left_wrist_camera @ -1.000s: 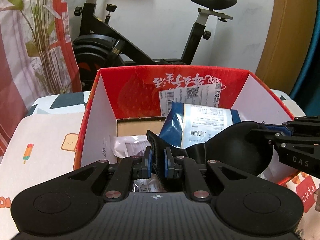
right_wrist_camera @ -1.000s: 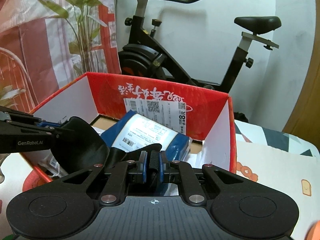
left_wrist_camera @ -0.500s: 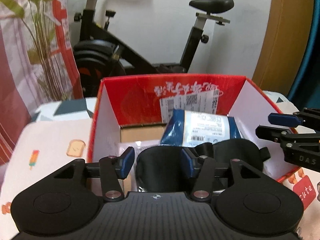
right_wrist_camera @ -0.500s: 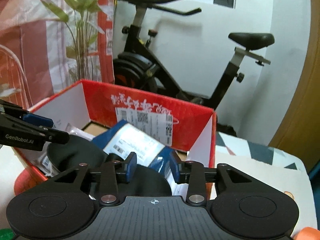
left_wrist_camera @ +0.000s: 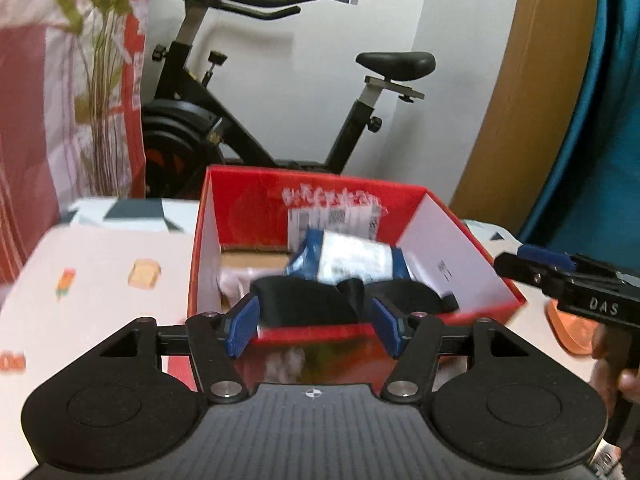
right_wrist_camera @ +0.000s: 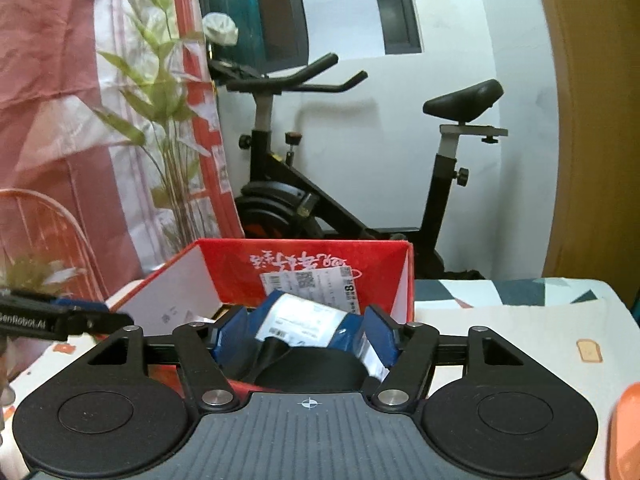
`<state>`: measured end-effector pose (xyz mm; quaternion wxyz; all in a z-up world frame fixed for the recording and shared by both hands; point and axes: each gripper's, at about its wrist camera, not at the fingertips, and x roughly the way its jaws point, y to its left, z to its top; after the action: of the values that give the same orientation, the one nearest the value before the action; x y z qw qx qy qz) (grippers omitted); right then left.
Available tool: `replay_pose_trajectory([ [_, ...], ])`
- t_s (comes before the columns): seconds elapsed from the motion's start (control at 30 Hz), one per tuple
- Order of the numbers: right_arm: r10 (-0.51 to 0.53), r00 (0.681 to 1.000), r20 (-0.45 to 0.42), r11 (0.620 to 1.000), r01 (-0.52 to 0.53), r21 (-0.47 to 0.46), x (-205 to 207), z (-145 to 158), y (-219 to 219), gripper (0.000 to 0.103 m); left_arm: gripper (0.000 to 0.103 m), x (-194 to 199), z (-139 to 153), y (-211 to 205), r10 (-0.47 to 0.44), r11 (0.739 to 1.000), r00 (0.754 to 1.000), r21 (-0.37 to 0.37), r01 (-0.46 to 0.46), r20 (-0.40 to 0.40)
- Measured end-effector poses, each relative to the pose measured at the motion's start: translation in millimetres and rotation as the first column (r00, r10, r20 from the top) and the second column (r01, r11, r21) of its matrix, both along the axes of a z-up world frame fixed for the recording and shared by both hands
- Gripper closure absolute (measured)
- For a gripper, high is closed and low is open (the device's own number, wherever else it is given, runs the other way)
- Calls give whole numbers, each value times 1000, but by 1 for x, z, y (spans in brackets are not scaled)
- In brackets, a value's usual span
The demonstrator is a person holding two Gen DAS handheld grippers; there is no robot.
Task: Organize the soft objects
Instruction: 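Lower the left tool onto the grey cloth beside the box and grasp it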
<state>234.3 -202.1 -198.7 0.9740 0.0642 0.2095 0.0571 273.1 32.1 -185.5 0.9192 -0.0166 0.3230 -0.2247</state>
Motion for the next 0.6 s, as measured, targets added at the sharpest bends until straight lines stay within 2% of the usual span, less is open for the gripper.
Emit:
replay_pose_trajectory([
  [0.33,-8,1000,-14,1000,9,19,-34,-17,0,42,39,-50,-43,28,18,1000,990,7,-17,-138],
  [0.6,-6,999,-46,1000,7,16,-43,-31,11,42,40,-69,-51,42,13,999,976,-37,-22,-216],
])
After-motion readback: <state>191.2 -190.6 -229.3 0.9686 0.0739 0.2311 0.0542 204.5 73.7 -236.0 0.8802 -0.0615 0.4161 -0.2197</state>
